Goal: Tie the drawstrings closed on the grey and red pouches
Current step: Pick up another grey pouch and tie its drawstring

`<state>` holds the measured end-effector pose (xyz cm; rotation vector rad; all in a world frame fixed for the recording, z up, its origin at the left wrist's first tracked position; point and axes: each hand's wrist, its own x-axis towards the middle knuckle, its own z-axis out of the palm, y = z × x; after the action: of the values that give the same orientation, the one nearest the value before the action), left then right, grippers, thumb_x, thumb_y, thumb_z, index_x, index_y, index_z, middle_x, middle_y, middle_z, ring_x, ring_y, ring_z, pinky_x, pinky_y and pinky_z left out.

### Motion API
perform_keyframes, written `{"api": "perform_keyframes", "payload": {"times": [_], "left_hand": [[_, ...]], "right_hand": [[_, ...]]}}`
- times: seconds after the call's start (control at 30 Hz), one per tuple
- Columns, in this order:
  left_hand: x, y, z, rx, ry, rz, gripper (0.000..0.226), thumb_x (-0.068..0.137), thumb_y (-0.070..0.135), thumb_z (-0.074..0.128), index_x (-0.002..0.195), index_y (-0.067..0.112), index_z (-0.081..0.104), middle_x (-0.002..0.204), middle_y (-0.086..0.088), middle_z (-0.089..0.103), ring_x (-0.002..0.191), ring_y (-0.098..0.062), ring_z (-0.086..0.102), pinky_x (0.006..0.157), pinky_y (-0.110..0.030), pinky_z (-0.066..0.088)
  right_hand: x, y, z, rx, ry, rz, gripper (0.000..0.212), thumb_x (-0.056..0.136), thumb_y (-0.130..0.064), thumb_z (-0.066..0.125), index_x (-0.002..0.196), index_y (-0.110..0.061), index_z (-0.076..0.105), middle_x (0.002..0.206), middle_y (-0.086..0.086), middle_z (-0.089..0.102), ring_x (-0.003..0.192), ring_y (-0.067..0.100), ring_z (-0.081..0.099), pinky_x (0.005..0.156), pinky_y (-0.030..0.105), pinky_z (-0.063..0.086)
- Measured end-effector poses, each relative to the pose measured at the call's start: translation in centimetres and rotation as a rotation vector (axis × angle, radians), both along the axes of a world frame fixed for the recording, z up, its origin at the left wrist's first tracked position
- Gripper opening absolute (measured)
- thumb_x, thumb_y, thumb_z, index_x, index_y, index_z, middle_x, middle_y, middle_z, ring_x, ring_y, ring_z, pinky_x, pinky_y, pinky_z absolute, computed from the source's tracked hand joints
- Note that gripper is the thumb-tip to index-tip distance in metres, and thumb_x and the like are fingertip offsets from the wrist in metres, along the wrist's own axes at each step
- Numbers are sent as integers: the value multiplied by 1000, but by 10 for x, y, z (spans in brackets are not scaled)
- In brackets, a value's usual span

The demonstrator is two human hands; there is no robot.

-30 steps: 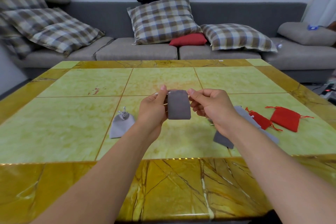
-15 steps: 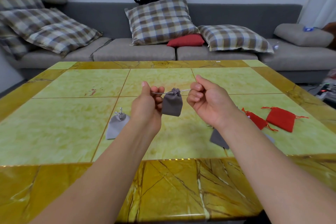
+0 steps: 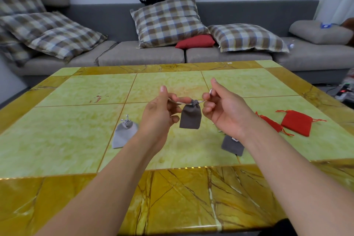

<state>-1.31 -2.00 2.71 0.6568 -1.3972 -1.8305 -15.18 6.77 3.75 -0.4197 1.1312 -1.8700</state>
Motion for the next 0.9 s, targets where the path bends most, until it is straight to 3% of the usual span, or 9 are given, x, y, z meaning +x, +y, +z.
{"api": "perform_keyframes", "payload": {"times": [0.1, 0.17, 0.23, 0.3, 0.4, 0.53, 0.67, 0.8, 0.9], "left_hand": [[-3, -2, 3, 97, 19, -65, 35, 104, 37, 43, 80, 14, 52, 74, -4, 65, 65, -14, 56, 61, -26, 43], [-2, -4, 3, 78, 27, -110, 14, 102, 14, 49, 96, 8, 60, 81, -5, 65, 72, -14, 58, 65, -24, 48], [0, -6, 0, -12, 20, -149, 23, 100, -3, 46, 115, 4, 62, 92, -5, 68, 79, -11, 61, 72, -19, 52], [2, -8, -1, -75, 40, -141, 27, 100, -5, 45, 115, 5, 64, 93, -4, 72, 77, -8, 61, 74, -15, 52], [3, -10, -2, -123, 22, -70, 20, 98, 2, 53, 110, 3, 68, 85, -4, 72, 67, -7, 57, 66, -17, 50], [1, -9, -4, -194, -66, -4, 16, 98, 12, 58, 102, 3, 72, 73, 1, 67, 60, -6, 53, 55, -17, 45], [0, -9, -8, -165, -164, 4, 17, 99, 18, 57, 95, 10, 71, 67, 3, 59, 56, -8, 48, 50, -20, 41], [-2, -8, -10, -77, -184, 16, 22, 99, 14, 57, 80, 9, 67, 65, -1, 58, 55, -10, 49, 53, -21, 45], [0, -6, -8, -75, -192, -52, 24, 98, 10, 55, 78, 8, 68, 63, 0, 60, 56, -10, 50, 54, -20, 45]], "right_hand": [[-1, 3, 4, -15, 61, 63, 20, 88, -28, 71, 82, -11, 64, 75, 4, 64, 57, 10, 47, 53, 19, 48], [0, 4, 4, -27, 119, 90, 14, 88, -16, 69, 97, -6, 69, 88, 6, 72, 62, 8, 55, 56, 17, 50], [1, 5, 1, -20, 155, 89, 20, 89, -5, 65, 109, -5, 68, 96, 8, 74, 65, 7, 58, 56, 16, 49], [2, 3, -1, -14, 153, 72, 28, 89, -2, 65, 115, -10, 66, 99, 7, 75, 65, 7, 58, 55, 17, 48], [5, -1, -4, -12, 155, 58, 35, 87, -6, 68, 122, -14, 64, 107, 7, 76, 66, 7, 59, 55, 17, 48], [14, -3, -4, -4, 221, 94, 27, 79, -13, 73, 106, -11, 73, 98, 5, 76, 68, 7, 58, 55, 18, 45], [17, 0, -3, 60, 504, 44, 15, 74, -24, 77, 89, -22, 78, 92, -6, 74, 77, 5, 58, 68, 25, 40], [17, 0, 1, -23, 644, 60, 14, 73, -18, 77, 87, -18, 77, 122, -4, 68, 102, 2, 65, 78, 15, 48], [16, 2, -1, 6, 790, 141, 15, 75, -15, 79, 89, -16, 79, 126, -6, 67, 120, 1, 58, 99, 21, 45]]}}
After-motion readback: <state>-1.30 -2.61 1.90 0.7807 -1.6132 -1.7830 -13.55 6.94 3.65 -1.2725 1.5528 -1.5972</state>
